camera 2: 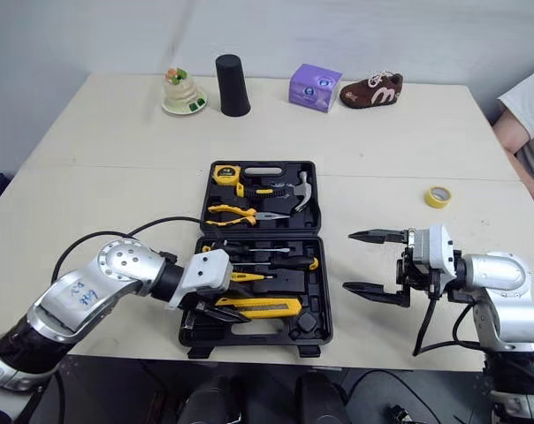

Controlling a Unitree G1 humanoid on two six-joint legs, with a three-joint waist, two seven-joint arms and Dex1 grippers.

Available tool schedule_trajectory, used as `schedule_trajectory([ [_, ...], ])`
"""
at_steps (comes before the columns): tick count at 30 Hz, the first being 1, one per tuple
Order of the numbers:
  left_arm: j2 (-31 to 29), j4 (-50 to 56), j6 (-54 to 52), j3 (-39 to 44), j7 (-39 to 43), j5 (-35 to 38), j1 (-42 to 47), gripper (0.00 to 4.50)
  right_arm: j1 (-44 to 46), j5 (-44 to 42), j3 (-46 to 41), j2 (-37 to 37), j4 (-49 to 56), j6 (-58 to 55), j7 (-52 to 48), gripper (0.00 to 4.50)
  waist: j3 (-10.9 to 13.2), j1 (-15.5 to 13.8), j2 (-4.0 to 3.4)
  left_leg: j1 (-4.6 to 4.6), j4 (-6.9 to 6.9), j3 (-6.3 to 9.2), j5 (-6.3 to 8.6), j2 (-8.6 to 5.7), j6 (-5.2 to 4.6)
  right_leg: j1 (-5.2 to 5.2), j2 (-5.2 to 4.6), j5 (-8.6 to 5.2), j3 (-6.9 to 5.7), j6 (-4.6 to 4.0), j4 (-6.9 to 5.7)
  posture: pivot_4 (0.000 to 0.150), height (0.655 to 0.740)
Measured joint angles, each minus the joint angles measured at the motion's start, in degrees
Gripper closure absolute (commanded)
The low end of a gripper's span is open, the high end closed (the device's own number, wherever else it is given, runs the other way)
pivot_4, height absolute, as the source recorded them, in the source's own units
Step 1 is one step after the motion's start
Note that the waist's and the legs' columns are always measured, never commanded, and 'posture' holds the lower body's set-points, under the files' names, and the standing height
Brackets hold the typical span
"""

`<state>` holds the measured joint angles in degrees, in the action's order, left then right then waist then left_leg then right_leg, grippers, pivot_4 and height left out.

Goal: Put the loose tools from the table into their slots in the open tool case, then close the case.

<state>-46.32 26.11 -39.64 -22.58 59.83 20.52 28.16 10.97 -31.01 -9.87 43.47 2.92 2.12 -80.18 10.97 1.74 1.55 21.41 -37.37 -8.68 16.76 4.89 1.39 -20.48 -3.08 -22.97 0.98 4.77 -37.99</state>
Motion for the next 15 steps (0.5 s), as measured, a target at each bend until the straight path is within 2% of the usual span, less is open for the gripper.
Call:
schedule_trajectory([
  [7, 0.2, -0.7, 0.7, -0.6, -1.5, -4.2, 0.0, 3.27, -1.3, -0.1, -0.1, 0.3, 3.8, -2.3, 2.4, 0.0, 0.0, 0.0, 0.0, -0.05, -0.01, 0.0, 0.0, 0.01, 0.0, 0.05, 0.05, 0.01, 0.03, 0.02, 0.01, 0.15, 0.74],
  [15, 0.3, -1.4, -0.6, -0.7, -1.4, -4.8, 0.2, 3.27, -0.5, -0.1, 0.5, 0.1, 3.8, -2.6, 3.1, 0.0, 0.0, 0.0, 0.0, -0.07, -0.02, 0.0, -0.02, 0.14, 0.03, 0.05, 0.27, 0.01, 0.1, 0.01, 0.01, 0.15, 0.74],
])
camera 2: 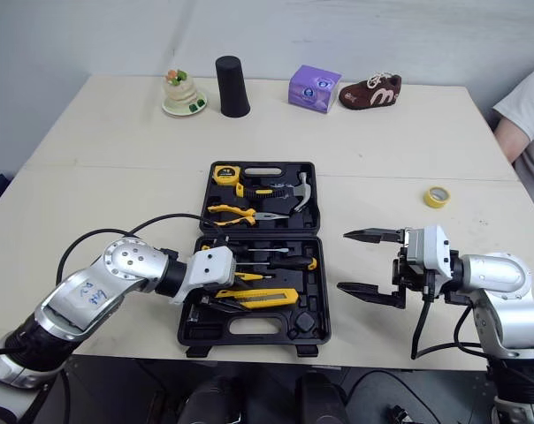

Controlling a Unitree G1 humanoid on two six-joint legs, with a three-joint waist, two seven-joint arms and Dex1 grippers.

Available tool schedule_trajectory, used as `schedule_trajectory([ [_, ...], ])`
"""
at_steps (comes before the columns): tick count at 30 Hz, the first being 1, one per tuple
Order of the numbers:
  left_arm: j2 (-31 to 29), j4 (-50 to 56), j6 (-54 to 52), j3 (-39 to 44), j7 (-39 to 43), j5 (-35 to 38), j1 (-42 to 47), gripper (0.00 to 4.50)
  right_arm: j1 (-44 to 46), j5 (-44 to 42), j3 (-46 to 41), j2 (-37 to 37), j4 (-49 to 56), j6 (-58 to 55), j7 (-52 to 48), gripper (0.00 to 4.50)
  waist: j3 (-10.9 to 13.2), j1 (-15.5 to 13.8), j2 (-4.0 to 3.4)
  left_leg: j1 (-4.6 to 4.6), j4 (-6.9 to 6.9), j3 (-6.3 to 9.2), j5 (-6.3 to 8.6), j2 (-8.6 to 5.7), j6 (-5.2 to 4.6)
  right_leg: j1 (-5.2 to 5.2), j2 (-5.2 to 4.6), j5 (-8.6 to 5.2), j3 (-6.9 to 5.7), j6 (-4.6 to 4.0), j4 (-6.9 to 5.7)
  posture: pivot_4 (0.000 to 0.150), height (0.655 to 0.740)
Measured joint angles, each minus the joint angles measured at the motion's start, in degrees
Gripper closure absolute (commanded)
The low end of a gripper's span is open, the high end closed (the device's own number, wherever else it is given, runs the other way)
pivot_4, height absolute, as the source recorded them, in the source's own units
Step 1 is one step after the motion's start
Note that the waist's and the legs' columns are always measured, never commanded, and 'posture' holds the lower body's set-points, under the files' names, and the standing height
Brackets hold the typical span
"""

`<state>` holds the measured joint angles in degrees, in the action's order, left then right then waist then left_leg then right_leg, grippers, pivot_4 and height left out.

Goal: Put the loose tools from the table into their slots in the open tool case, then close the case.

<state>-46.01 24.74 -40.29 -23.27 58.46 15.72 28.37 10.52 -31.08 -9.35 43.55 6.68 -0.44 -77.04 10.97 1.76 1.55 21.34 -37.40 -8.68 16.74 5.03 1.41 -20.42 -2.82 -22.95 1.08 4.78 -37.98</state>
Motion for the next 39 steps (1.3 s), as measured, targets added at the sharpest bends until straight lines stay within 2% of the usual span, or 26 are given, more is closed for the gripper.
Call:
schedule_trajectory([
  [4, 0.0, 0.0, 0.4, -0.5, 0.5, -0.9, 0.4, 3.27, 0.6, 0.1, 0.4, -1.3, 0.0, 0.1, 0.8, 0.0, 0.0, 0.0, 0.0, -0.06, 0.02, 0.0, 0.0, 0.01, 0.01, 0.01, 0.15, 0.0, 0.1, 0.0, -0.01, 0.15, 0.74],
  [5, -0.1, 0.0, 0.8, -0.6, 0.5, -1.2, 0.5, 2.24, 0.7, 0.2, 0.8, -1.6, 0.0, 0.1, 1.0, 0.0, 0.0, -0.1, -0.01, -0.07, 0.02, 0.0, 0.0, 0.01, 0.01, 0.0, 0.15, 0.0, 0.11, 0.0, -0.01, 0.15, 0.74],
  [9, 0.0, -1.0, 1.7, 0.7, 0.6, -2.1, 0.5, 0.56, 1.2, 0.2, 1.6, -1.7, 0.0, 0.0, 1.5, 0.0, 0.0, 0.0, -0.01, -0.09, 0.07, -0.01, 0.01, 0.01, 0.02, -0.01, 0.15, 0.0, 0.18, 0.0, 0.01, 0.15, 0.74],
  [15, 1.4, -6.2, 7.7, 1.7, 3.3, -2.2, 0.5, 0.56, 1.7, 0.2, 2.1, -1.7, -0.4, 0.1, 1.5, 0.0, 0.0, -0.1, 0.0, -0.05, 0.01, -0.05, 0.01, 0.02, 0.03, -0.09, 0.14, 0.01, 0.23, -0.01, -0.04, 0.15, 0.74],
  [19, 3.2, -7.7, 12.2, 5.5, 5.1, 0.0, 0.3, 0.56, 2.6, 0.3, 2.2, -1.9, -0.9, 0.4, 1.6, 0.0, 0.0, -0.1, 0.0, -0.05, -0.02, -0.06, 0.01, 0.03, 0.02, -0.08, 0.14, 0.01, 0.24, -0.01, -0.08, 0.15, 0.74],
  [22, 8.2, -7.6, 16.7, 10.2, 5.7, 4.6, -0.7, 1.41, 2.4, 0.4, 2.2, -1.9, -1.4, 0.5, 1.6, 0.0, 0.0, -0.1, 0.0, -0.04, -0.02, -0.06, 0.02, 0.02, 0.01, -0.08, 0.12, 0.01, 0.23, 0.0, -0.08, 0.15, 0.74],
  [25, 10.2, -7.3, 20.0, 10.4, 6.4, 5.9, -3.3, 2.78, 1.5, 0.4, 2.2, -1.9, -1.4, 0.6, 1.6, 0.0, 0.0, -0.1, 0.0, -0.05, -0.03, -0.06, 0.02, 0.06, 0.02, -0.08, 0.12, 0.01, 0.25, 0.0, -0.08, 0.15, 0.74],
  [29, 11.6, -8.3, 24.5, 6.9, 6.6, 2.2, -5.2, 4.46, 0.1, 0.4, 2.1, -2.0, -1.4, 1.3, 1.9, 0.0, 0.0, -0.1, -0.01, -0.1, -0.06, -0.09, 0.02, 0.06, 0.02, -0.05, 0.17, 0.02, 0.3, 0.0, -0.1, 0.15, 0.74],
  [39, 11.5, -14.1, 28.9, 4.0, 6.6, -3.0, -6.7, 4.46, -3.3, 0.1, 0.9, -1.5, -0.7, 1.6, 2.7, 0.0, 0.0, -0.1, -0.01, -0.14, -0.04, -0.14, 0.02, 0.06, 0.02, -0.04, 0.15, 0.03, 0.35, 0.01, -0.11, 0.15, 0.74],
])
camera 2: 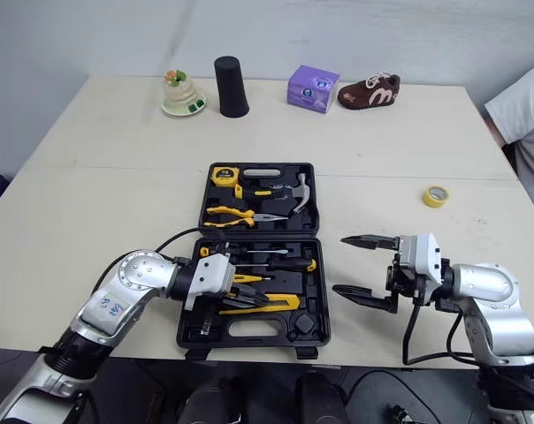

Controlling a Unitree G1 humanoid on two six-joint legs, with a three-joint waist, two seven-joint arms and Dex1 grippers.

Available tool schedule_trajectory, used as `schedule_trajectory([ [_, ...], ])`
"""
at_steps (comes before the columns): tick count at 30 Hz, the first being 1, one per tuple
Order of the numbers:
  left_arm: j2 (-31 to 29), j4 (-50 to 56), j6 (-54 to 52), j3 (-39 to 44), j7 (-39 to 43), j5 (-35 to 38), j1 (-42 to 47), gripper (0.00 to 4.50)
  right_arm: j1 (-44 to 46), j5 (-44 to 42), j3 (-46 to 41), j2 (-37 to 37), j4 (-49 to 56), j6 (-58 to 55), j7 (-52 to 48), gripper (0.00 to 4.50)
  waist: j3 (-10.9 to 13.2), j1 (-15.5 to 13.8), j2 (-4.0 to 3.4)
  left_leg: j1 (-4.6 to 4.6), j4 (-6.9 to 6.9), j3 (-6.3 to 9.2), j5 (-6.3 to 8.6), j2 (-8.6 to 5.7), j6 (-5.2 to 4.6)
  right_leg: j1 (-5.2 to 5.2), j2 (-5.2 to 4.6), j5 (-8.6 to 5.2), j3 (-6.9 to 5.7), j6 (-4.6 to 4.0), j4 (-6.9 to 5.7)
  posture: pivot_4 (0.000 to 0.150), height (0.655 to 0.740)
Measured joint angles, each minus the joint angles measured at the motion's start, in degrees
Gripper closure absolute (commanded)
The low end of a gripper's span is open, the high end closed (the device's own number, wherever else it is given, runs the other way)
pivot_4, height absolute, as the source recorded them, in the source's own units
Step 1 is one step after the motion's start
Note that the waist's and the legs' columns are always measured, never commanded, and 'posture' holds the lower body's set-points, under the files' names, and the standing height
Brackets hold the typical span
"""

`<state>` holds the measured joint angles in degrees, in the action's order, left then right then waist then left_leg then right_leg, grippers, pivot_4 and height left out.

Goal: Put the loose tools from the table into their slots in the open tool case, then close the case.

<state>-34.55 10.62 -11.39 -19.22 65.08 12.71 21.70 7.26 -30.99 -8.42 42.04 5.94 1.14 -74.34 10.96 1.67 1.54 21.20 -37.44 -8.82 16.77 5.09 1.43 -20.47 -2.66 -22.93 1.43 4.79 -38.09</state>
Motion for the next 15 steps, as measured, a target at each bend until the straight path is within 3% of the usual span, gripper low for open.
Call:
schedule_trajectory([
  [12, -0.7, 0.4, -5.7, -2.2, -3.1, -1.9, -0.4, 4.46, -3.2, 0.0, -1.0, 0.1, 0.6, -0.1, -0.1, 0.0, -0.3, 0.1, -0.19, -0.22, 0.02, -0.02, 0.0, 0.01, 0.0, 0.19, 0.01, 0.03, 0.08, 0.01, 0.02, 0.15, 0.74],
  [15, -0.8, 0.3, -3.8, -2.3, -4.3, -2.4, -1.5, 4.46, -3.2, 0.0, -1.0, 0.1, 0.5, -0.1, -0.3, 0.0, -0.4, 0.0, -0.22, -0.69, 0.14, -0.03, 0.02, 0.02, 0.01, 0.65, 0.0, 0.03, 0.08, 0.01, 0.14, 0.15, 0.74],
])
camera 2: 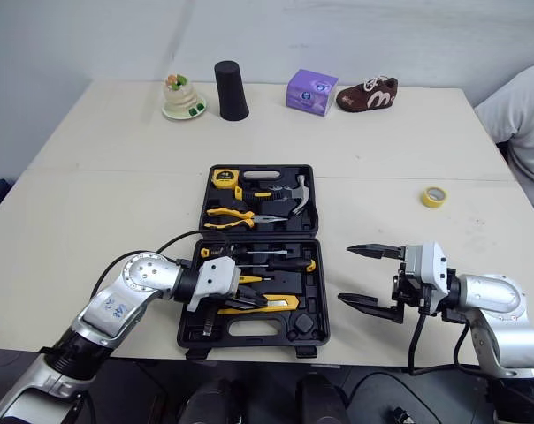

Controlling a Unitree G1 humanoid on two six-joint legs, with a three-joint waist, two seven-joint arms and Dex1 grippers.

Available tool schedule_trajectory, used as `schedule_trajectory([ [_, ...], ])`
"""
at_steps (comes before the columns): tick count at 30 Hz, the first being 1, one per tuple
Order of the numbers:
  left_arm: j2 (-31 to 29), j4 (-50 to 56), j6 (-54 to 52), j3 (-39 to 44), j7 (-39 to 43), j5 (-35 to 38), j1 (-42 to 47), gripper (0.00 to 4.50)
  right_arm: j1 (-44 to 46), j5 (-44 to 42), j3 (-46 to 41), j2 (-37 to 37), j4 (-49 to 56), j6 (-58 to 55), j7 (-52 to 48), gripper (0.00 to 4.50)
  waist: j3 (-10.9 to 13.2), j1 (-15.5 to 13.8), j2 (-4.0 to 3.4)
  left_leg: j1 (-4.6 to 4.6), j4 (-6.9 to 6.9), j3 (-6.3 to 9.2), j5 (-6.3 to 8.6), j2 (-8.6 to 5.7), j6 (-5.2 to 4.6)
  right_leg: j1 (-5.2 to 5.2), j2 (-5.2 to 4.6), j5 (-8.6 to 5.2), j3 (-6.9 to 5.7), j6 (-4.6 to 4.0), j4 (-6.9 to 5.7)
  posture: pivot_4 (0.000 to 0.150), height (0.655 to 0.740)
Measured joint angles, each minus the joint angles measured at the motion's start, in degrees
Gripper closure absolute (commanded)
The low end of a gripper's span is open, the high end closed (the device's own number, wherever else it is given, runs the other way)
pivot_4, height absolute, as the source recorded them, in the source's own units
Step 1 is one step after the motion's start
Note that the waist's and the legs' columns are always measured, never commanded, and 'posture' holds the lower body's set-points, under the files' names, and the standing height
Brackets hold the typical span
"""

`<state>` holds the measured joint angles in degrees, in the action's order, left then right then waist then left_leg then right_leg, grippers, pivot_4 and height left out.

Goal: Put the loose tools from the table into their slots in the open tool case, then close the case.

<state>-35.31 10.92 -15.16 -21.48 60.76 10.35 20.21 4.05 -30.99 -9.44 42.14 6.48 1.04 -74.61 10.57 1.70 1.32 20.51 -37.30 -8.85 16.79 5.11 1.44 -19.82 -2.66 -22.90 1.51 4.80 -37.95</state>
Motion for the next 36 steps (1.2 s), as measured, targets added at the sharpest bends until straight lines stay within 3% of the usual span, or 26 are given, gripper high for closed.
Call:
schedule_trajectory([
  [2, 0.2, -0.2, 1.6, 0.6, -0.9, 0.0, -0.8, 4.46, 0.0, 0.0, -0.4, 0.0, -0.2, 0.0, 0.0, 0.0, 0.0, 0.1, 0.0, -0.39, 0.13, 0.0, 0.1, 0.02, 0.05, 0.45, -0.01, -0.01, 0.01, -0.02, 0.16, 0.15, 0.74],
  [8, 1.3, -1.4, 4.4, 4.8, -1.8, 1.3, -2.0, 4.46, -0.1, 0.3, -3.3, 0.6, -4.6, 0.7, 0.3, 0.0, 0.0, 0.0, 0.05, -0.2, 0.12, 0.0, 0.1, 0.03, 0.05, 0.25, 0.0, 0.0, 0.0, -0.04, 0.17, 0.15, 0.74],
  [11, 0.0, -1.7, 4.5, 10.5, -1.9, 3.7, -1.1, 3.74, -0.8, 0.8, -5.5, 0.7, -8.3, 1.8, 1.3, 0.0, 0.1, 0.0, 0.08, -0.12, 0.12, -0.01, 0.1, 0.05, 0.05, 0.15, 0.01, 0.0, 0.0, -0.04, 0.18, 0.15, 0.74],
  [18, -6.1, -3.0, 1.7, 30.7, -6.0, 10.3, -5.9, 0.61, 0.5, 3.5, -14.7, 1.8, -22.0, 9.1, 7.6, 0.0, 0.1, 0.9, 0.04, -0.2, 0.21, -0.26, 0.15, 0.11, 0.09, 0.05, 0.07, -0.01, 0.21, -0.04, 0.21, 0.15, 0.74],
  [20, -7.2, -6.2, 1.6, 37.5, -8.8, 10.6, -8.3, 0.07, 1.7, 4.8, -18.2, 2.5, -27.7, 12.7, 10.9, 0.0, 0.2, 1.2, 0.11, -0.19, 0.2, -0.28, 0.16, 0.12, 0.1, 0.03, 0.07, -0.01, 0.21, -0.05, 0.21, 0.15, 0.74],
  [23, -10.3, -12.1, 3.1, 47.7, -12.6, 10.2, -11.8, 0.07, 2.4, 6.0, -23.5, 4.0, -36.0, 18.0, 15.9, 0.0, 0.3, 1.7, 0.19, -0.19, 0.27, -0.35, 0.21, 0.13, 0.14, -0.01, 0.06, -0.02, 0.26, -0.06, 0.28, 0.15, 0.74],
  [26, -10.7, -14.3, 5.4, 52.3, -15.5, 9.3, -14.4, 0.07, 4.5, 6.6, -25.9, 4.2, -41.8, 21.7, 20.3, 0.0, 0.3, 1.9, 0.18, -0.2, 0.25, -0.5, 0.3, 0.13, 0.1, 0.01, 0.01, 0.0, 0.35, -0.03, 0.32, 0.15, 0.74],
  [31, -8.7, -31.5, 14.4, 67.5, -29.6, 5.6, -23.9, 0.07, 3.0, 7.0, -35.6, 2.8, -51.2, 26.6, 39.3, 0.0, 0.2, 3.1, 0.25, -0.1, 0.36, -0.78, 0.59, 0.36, 0.29, -0.38, 0.07, -0.17, 0.42, -0.22, 0.32, 0.15, 0.74],
  [36, -1.7, -26.4, 13.6, 68.8, -34.0, 8.4, -26.3, 0.07, 0.4, 8.6, -33.1, -2.4, -52.3, 30.1, 41.3, 0.0, 0.3, 3.1, 0.45, -0.05, 0.22, -0.89, 0.61, 0.36, 0.25, -0.37, 0.04, -0.05, 0.46, -0.02, 0.23, 0.15, 0.74],
])
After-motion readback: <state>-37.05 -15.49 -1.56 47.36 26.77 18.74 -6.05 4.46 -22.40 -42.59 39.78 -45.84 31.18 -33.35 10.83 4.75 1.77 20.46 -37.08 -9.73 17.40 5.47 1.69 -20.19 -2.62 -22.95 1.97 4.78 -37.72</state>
